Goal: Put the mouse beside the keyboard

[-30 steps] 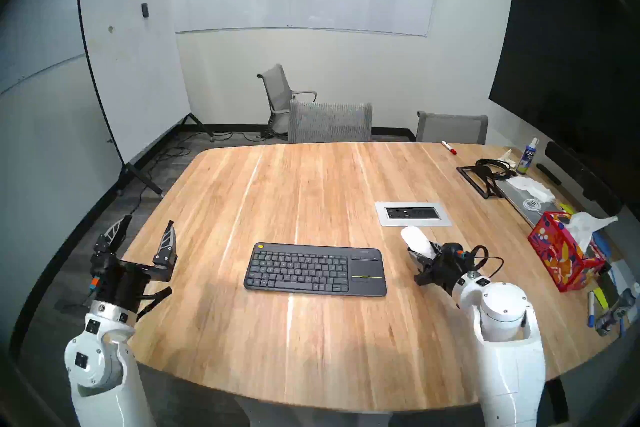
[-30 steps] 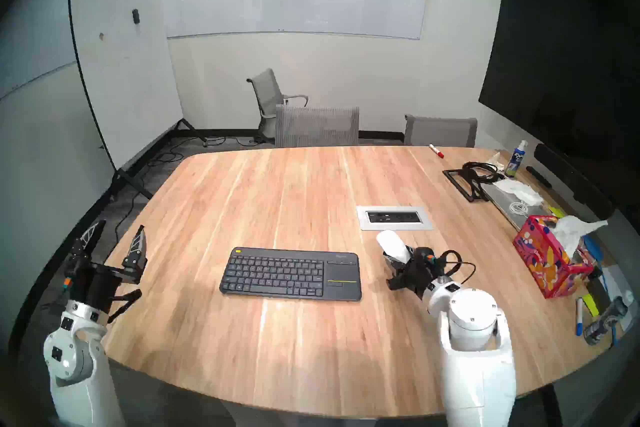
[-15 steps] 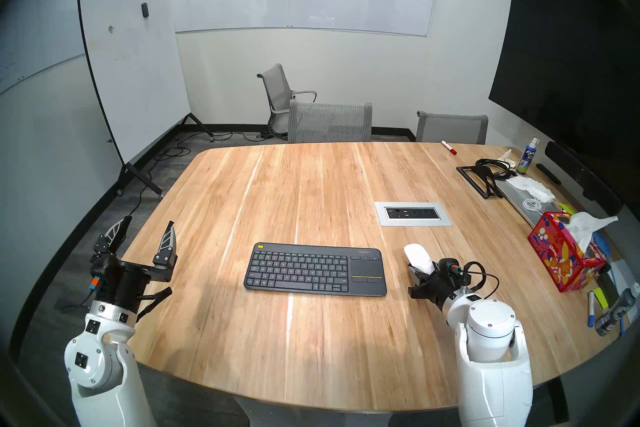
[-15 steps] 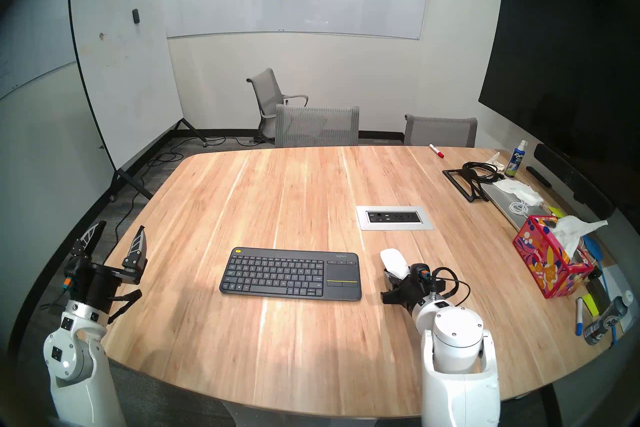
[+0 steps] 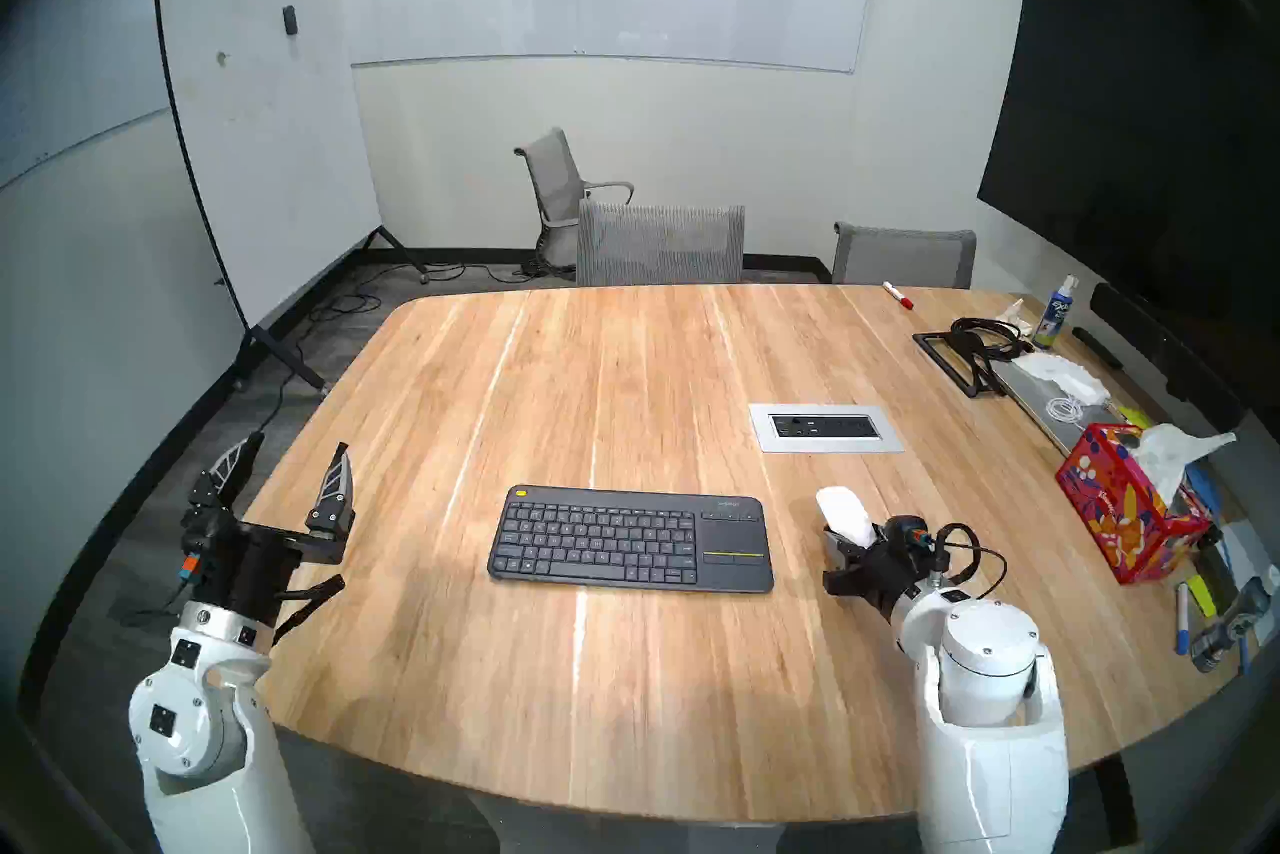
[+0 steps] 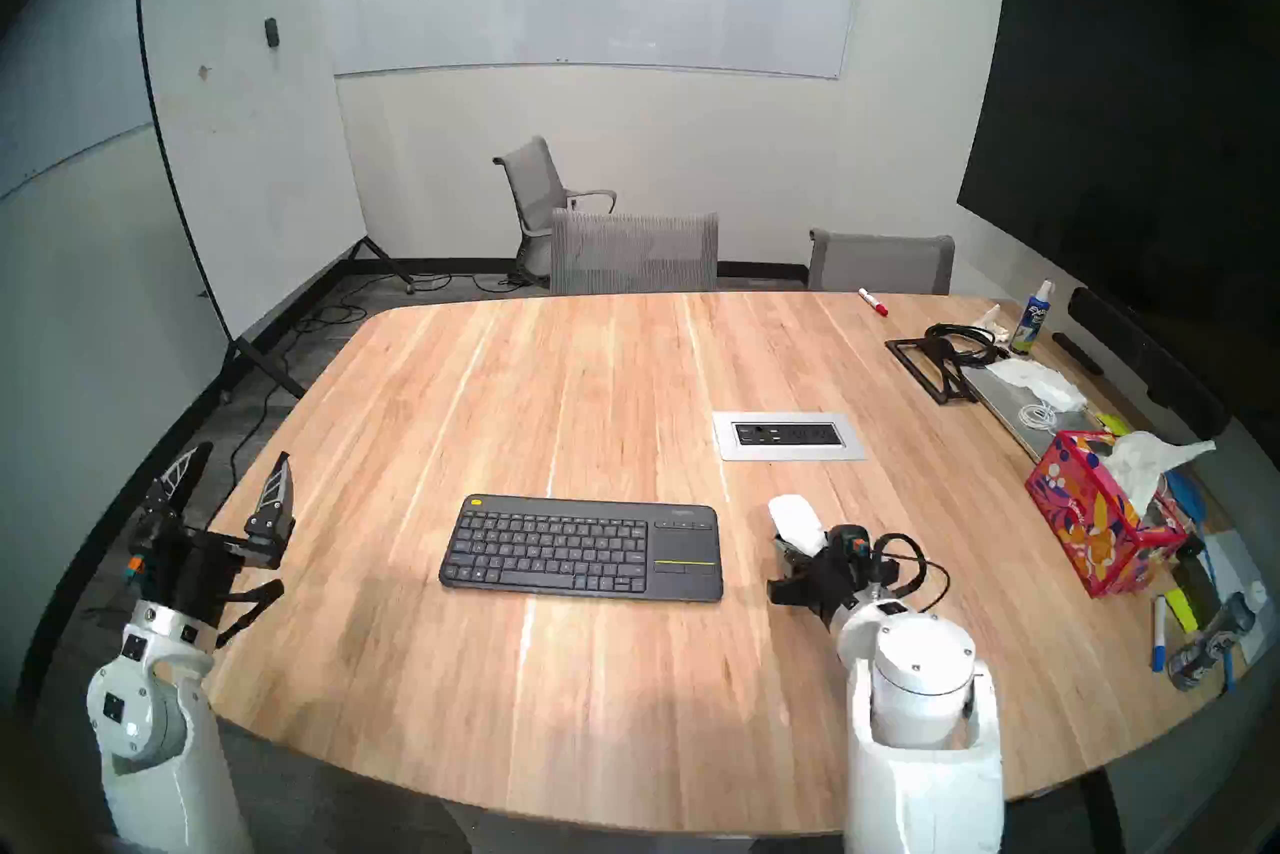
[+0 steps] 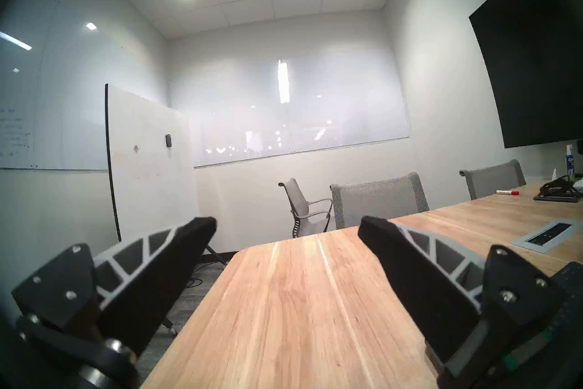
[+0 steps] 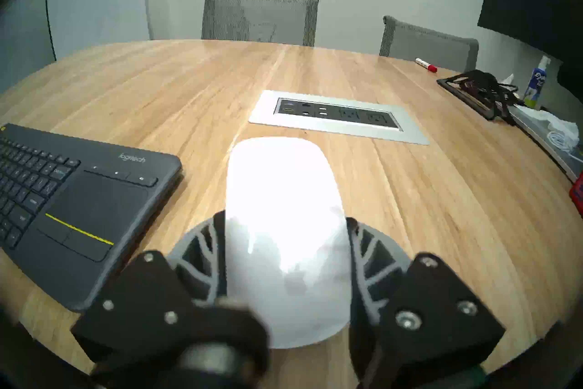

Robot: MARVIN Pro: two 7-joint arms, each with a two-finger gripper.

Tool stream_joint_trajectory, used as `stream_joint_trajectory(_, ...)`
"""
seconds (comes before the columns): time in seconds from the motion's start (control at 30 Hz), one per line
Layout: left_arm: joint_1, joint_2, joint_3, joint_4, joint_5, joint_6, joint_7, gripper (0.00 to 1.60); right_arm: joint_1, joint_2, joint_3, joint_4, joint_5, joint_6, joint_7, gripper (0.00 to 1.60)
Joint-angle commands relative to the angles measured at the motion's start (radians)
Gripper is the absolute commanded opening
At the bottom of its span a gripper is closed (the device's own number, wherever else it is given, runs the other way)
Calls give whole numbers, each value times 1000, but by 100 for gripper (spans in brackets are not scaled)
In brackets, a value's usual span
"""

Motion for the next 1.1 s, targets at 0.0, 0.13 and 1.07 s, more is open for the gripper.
stream_joint_trajectory(0.0,-1,-1,2,-20,-1,-2,-1,160,-23,-21,-30,-46,4,0,-23,0)
stream_joint_trajectory(0.13,-3,-3,0,-21,0,-1,-4,160,-30,-23,-41,-48,4,1,-41,0)
stream_joint_trajectory(1.07,-9,-11,-6,-21,3,0,-14,160,-32,-19,-85,-16,40,43,-167,0)
